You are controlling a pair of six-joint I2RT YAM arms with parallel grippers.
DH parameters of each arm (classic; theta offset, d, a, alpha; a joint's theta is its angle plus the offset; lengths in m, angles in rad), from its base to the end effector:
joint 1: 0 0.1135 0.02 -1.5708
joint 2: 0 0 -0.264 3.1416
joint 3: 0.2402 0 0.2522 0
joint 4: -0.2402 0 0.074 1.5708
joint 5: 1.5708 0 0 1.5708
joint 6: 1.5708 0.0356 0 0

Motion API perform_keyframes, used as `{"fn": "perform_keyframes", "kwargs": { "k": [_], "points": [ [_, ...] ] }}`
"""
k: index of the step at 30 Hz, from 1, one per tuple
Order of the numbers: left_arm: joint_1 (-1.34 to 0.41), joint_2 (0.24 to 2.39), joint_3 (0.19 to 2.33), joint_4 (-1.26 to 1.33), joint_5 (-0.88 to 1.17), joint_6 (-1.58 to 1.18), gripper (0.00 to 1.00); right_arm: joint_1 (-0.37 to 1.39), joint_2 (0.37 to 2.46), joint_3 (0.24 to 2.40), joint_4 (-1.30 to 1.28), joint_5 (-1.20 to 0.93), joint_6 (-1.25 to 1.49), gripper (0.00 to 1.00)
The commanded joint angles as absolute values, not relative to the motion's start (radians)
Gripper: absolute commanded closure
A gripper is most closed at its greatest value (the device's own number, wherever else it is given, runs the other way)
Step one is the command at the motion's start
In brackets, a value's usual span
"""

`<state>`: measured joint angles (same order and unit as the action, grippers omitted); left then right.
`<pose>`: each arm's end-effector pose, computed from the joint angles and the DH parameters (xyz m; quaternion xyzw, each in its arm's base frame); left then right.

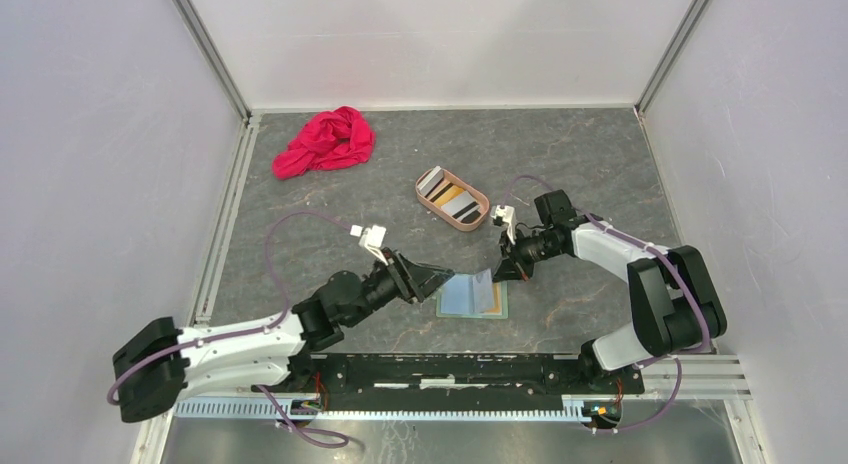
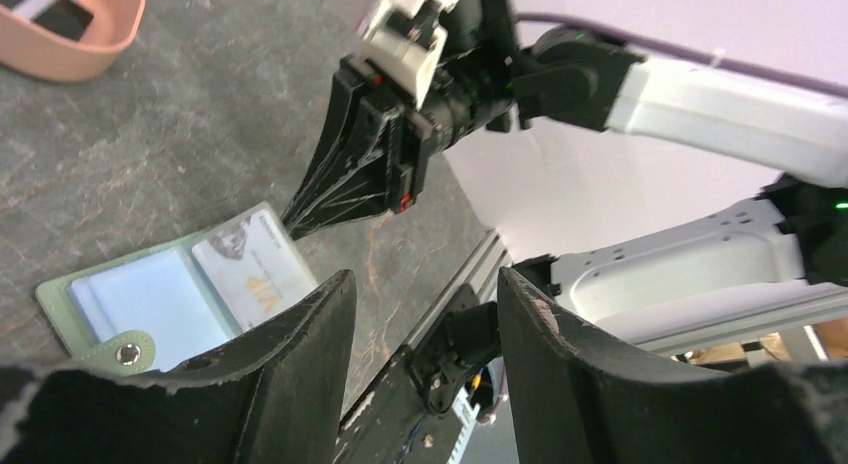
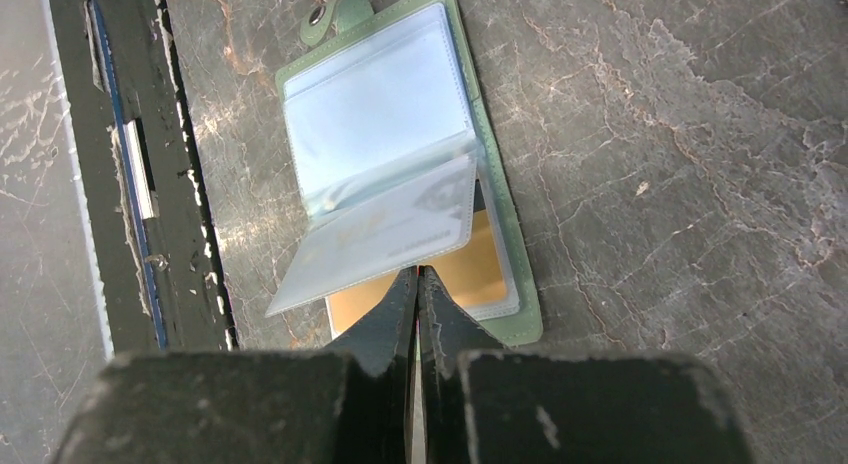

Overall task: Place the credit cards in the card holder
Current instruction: Turn over the card holder at the center of the board.

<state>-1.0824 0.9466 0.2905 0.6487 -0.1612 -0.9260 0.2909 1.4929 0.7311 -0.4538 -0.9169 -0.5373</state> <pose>0.1015 -0.1788 0.2250 -0.0013 0.7097 -0.5618 0.4251 0.2327 0.0992 0.1614 -0.4267 0.7766 0.4128 0.2108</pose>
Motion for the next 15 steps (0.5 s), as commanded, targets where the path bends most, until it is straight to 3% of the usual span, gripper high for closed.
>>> {"fn": "perform_keyframes", "kwargs": {
  "k": [1,4,8,15],
  "points": [
    [-1.086,0.798,0.245,0.654,-0.232,-0.837,0.39,0.274,1.457,0.739,-0.442,-0.942,-0.549,0.94],
    [-1.085,0.706,0.234,0.585,-0.269,-0.818,0.31,0.260,1.448,0.740,-0.443,-0.945,-0.555,0.94],
    [-1.084,0.656,0.153,0.728,-0.285,-0.818,0.01,0.237,1.428,0.750,-0.464,-0.945,-0.580,0.93],
    [-1.085,0.734,0.193,0.715,-0.271,-0.798,0.00,0.158,1.345,0.740,-0.463,-0.929,-0.603,0.89]
  ]
}}
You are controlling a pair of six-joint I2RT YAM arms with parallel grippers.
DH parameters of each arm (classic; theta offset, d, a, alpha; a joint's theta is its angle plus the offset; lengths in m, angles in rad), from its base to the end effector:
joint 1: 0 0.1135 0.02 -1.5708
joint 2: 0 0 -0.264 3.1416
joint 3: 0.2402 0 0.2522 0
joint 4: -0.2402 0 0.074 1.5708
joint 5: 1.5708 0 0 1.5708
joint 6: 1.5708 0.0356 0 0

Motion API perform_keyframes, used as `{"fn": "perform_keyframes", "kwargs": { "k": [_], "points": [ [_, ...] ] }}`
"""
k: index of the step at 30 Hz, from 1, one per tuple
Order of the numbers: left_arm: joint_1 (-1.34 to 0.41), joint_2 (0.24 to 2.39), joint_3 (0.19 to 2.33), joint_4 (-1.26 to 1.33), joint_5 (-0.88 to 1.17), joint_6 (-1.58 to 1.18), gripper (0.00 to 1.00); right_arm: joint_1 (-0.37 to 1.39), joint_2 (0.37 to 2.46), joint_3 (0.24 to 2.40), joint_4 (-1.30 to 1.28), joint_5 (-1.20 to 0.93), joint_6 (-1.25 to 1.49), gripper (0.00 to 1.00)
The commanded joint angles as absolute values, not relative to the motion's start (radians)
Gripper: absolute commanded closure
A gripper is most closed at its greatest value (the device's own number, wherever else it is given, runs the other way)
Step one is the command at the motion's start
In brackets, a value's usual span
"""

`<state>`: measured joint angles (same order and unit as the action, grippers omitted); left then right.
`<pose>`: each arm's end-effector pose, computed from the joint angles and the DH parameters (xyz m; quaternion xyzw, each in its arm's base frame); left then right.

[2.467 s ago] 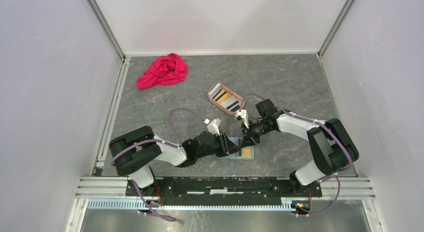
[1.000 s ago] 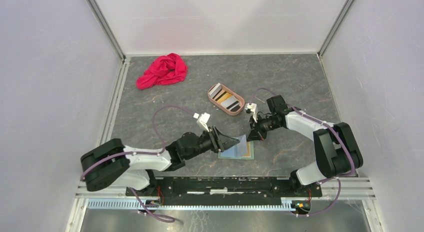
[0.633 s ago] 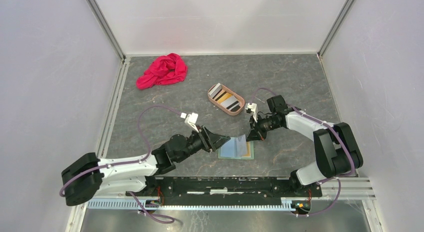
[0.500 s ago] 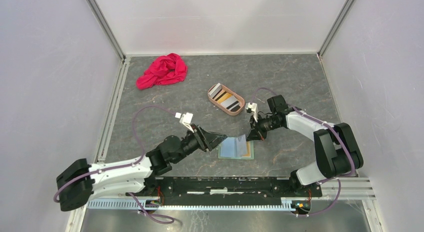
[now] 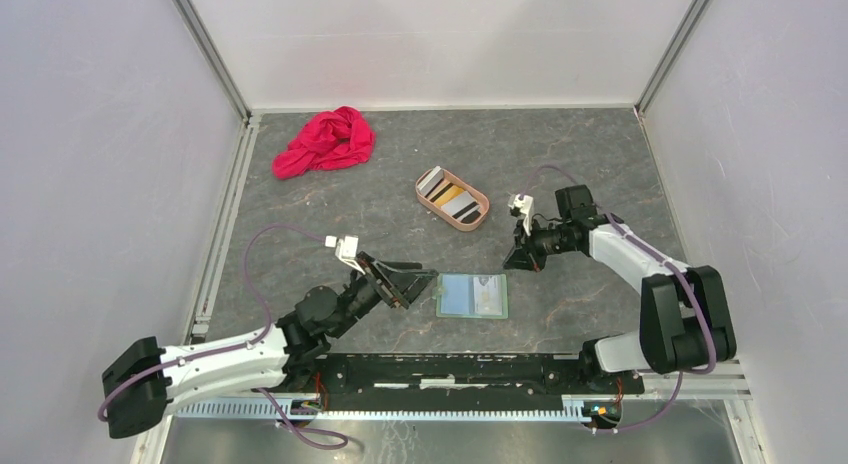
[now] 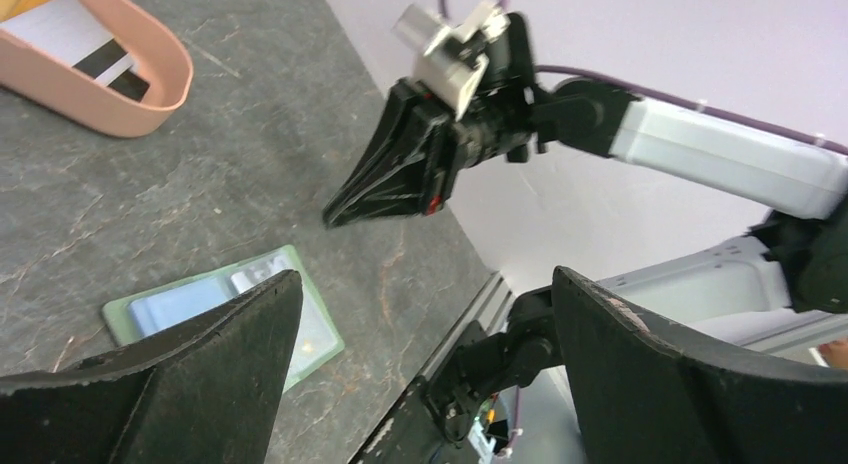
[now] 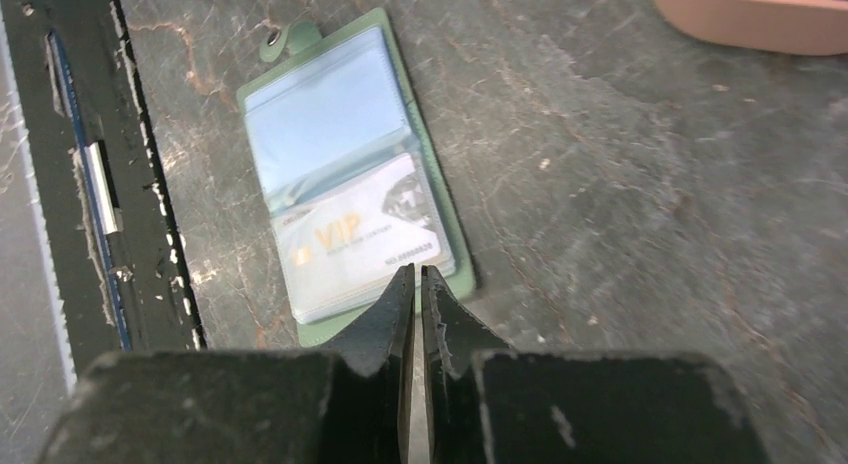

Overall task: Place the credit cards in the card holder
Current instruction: Turn over the card holder at the center of the board, then pick up the credit card from the storage box.

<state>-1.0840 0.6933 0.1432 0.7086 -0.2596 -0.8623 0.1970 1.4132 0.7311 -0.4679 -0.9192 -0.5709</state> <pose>0.0849 -0.1408 0.2224 -0.0267 0.6504 -0.5764 0.4940 0.2353 0.0758 0.1791 -0.4142 0.7780 0.3915 0.2645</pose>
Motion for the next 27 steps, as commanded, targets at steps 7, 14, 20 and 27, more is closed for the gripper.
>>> {"fn": "perform_keyframes", "kwargs": {
  "k": [7,14,20,27],
  "points": [
    [-1.084,0.777,0.313,0.323,-0.357,-0.807,0.00,0.101,1.234,0.724,-0.456,-0.947,-0.635,0.86],
    [-1.085,0.902,0.482,0.031,-0.409,-0.812,0.01,0.070,1.101,0.646,-0.366,-1.048,-0.643,0.67],
    [-1.163,1.141,0.708,-0.236,-0.562,-0.785,0.03,0.067,1.187,0.681,-0.491,-1.114,-0.755,0.55],
    [-1.215,1.363,0.832,-0.306,-0.587,-0.804,0.07,0.066,1.237,0.660,-0.430,-1.042,-0.648,0.57]
  ]
}}
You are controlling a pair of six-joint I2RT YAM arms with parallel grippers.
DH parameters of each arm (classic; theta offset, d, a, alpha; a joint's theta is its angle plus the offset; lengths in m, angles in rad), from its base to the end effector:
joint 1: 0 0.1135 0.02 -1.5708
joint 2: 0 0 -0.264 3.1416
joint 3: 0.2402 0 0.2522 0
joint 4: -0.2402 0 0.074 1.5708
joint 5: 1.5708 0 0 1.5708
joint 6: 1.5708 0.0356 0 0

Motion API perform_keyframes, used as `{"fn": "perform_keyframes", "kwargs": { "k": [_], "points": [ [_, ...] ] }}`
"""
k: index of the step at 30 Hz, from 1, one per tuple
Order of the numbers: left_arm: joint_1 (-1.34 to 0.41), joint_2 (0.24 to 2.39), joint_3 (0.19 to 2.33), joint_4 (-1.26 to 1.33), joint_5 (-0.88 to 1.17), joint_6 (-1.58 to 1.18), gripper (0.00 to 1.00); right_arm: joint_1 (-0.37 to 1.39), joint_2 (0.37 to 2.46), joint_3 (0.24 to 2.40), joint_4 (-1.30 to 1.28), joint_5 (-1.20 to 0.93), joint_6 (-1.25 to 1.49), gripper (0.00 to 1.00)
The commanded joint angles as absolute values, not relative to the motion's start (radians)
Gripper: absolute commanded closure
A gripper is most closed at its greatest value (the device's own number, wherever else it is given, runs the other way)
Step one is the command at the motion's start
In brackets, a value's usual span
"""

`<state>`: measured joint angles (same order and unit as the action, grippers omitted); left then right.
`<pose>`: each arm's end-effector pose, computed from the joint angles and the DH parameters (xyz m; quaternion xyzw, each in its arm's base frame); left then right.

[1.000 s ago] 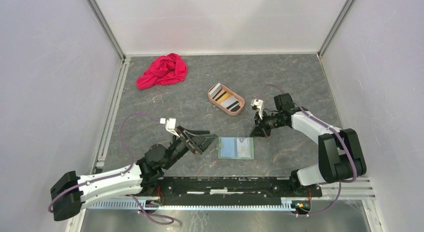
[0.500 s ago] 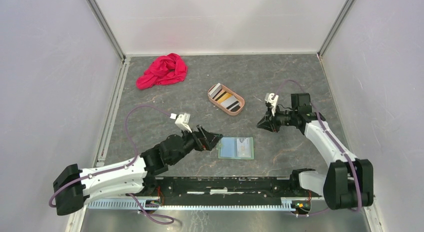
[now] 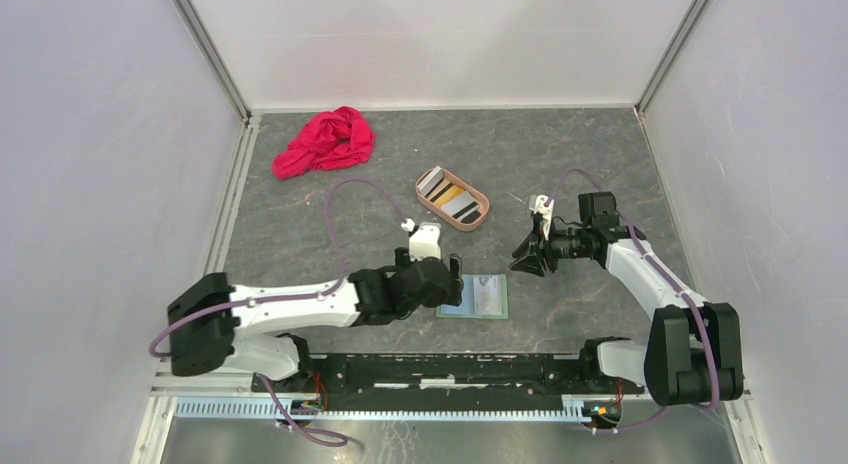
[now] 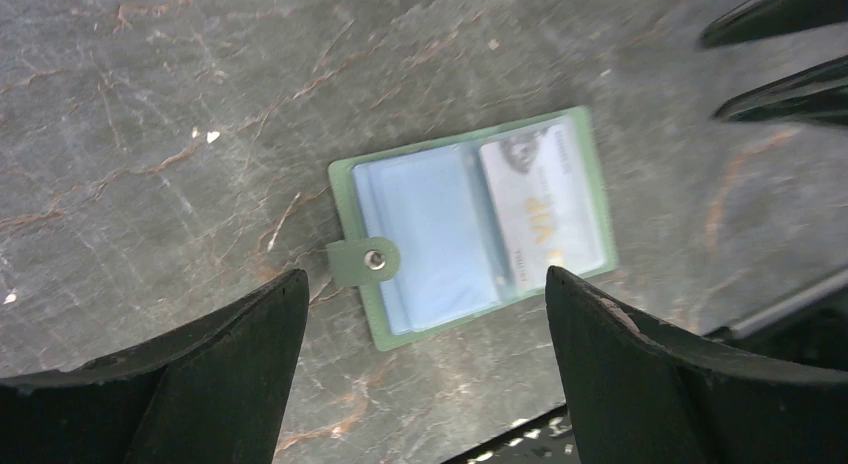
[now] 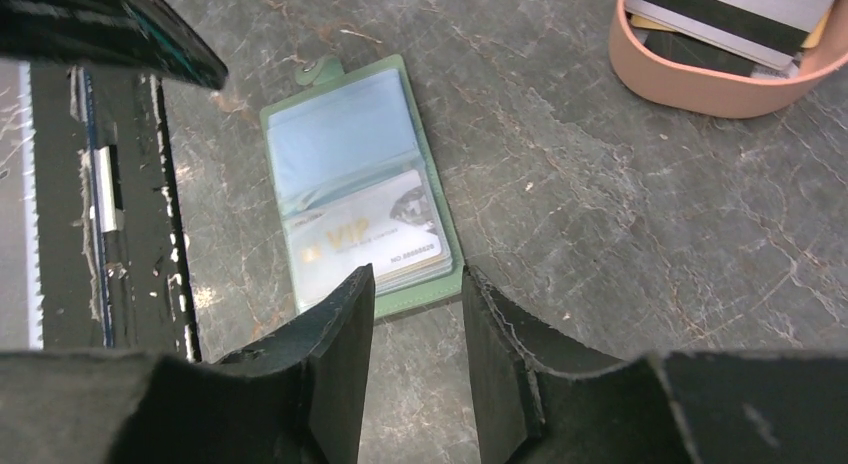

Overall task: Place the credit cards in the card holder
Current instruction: Pick up the credit card from the storage box.

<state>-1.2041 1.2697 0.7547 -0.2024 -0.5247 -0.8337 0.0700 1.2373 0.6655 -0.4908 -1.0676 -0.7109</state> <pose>0.1111 -0.2395 0.2283 0.0564 0.8839 -0.2166 0.4106 0.2137 0.0462 0.2012 -0.4354 0.7219 0.3992 0.3605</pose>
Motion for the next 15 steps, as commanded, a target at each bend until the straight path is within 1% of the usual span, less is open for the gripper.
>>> {"fn": "perform_keyframes", "kwargs": {
  "k": [1,5,7,11,15],
  "points": [
    [-1.216,1.390,0.848,-0.318,-0.585,-0.806,0.09,0.066,1.244,0.651,-0.404,-1.025,-0.612,0.57],
    [-1.223,1.454,0.878,-0.332,-0.582,-0.815,0.13,0.067,1.296,0.644,-0.383,-1.019,-0.549,0.57],
    [-1.225,1.465,0.875,-0.324,-0.569,-0.814,0.18,0.068,1.326,0.643,-0.374,-1.016,-0.517,0.57],
    [-1.225,1.454,0.838,-0.280,-0.535,-0.814,0.20,0.068,1.378,0.644,-0.362,-0.989,-0.468,0.57],
    [-1.225,1.418,0.786,-0.208,-0.513,-0.816,0.20,0.066,1.407,0.638,-0.341,-0.964,-0.414,0.56]
  ]
}}
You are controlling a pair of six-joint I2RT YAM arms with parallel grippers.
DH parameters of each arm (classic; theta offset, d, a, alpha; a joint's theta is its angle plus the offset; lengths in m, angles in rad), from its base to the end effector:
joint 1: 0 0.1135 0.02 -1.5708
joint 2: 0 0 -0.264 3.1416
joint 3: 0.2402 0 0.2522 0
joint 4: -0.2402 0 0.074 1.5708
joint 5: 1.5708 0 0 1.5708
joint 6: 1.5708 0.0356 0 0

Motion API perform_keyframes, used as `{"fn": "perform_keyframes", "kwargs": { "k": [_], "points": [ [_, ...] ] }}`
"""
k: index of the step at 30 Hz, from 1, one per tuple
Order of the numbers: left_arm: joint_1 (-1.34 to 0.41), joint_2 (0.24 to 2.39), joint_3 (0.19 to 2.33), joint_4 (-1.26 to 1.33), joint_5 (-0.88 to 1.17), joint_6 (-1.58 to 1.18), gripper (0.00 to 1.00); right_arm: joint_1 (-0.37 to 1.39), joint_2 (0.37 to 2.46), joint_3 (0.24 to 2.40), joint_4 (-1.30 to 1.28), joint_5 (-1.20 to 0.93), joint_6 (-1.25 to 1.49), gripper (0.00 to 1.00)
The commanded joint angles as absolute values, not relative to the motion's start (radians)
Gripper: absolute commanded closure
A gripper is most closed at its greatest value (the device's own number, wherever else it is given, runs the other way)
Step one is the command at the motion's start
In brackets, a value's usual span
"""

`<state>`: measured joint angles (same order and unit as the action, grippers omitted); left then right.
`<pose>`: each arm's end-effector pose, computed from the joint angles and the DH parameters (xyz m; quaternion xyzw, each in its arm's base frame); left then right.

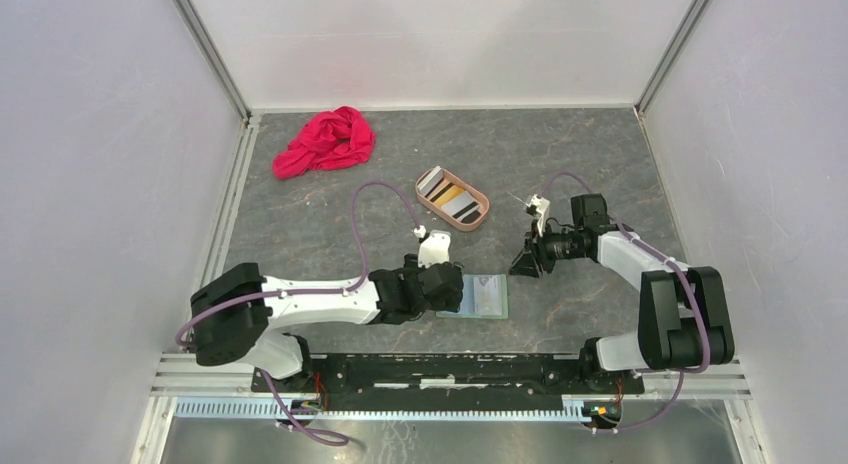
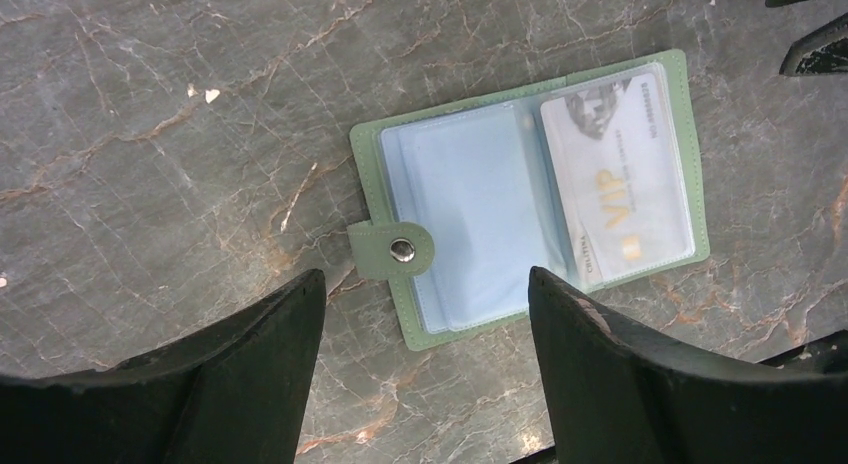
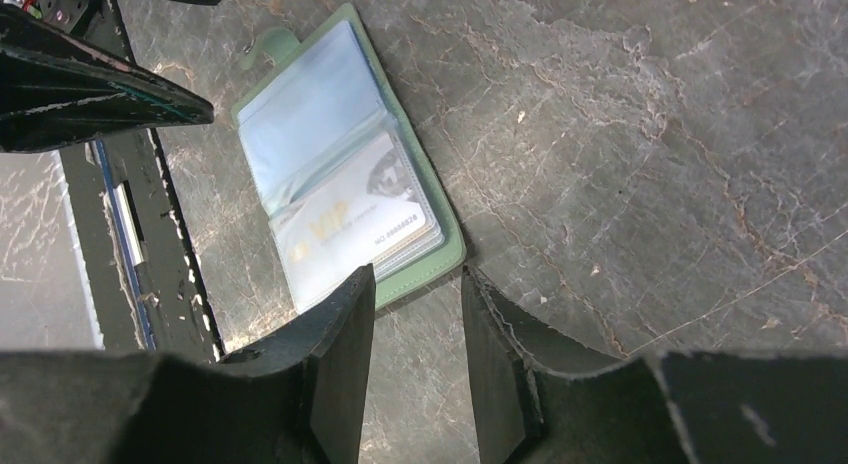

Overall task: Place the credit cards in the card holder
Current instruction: Pick up the credit card from the storage box.

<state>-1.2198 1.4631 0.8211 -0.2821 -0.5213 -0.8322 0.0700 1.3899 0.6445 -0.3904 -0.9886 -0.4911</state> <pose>0.1153 -0.2633 0.1936 0.0961 0.9148 -0.1359 0.3681 0.2300 0.0459 0.1663 -0.3364 0.7976 0.4133 0.2826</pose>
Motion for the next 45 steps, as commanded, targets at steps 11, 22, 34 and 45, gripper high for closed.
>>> {"fn": "perform_keyframes", "kwargs": {
  "k": [11,22,34,45],
  "points": [
    [-1.224,1.406,0.732,-0.157,-0.515,-0.830,0.19,0.066,1.478,0.642,-0.339,-0.982,-0.362,0.54],
    [-1.223,1.408,0.718,-0.134,-0.512,-0.843,0.21,0.068,1.517,0.635,-0.323,-0.965,-0.319,0.54],
    [-1.223,1.436,0.719,-0.123,-0.500,-0.849,0.23,0.088,1.562,0.633,-0.302,-0.960,-0.290,0.54],
    [-1.213,1.476,0.738,-0.149,-0.520,-0.866,0.27,0.111,1.595,0.641,-0.303,-0.953,-0.287,0.54]
  ]
}}
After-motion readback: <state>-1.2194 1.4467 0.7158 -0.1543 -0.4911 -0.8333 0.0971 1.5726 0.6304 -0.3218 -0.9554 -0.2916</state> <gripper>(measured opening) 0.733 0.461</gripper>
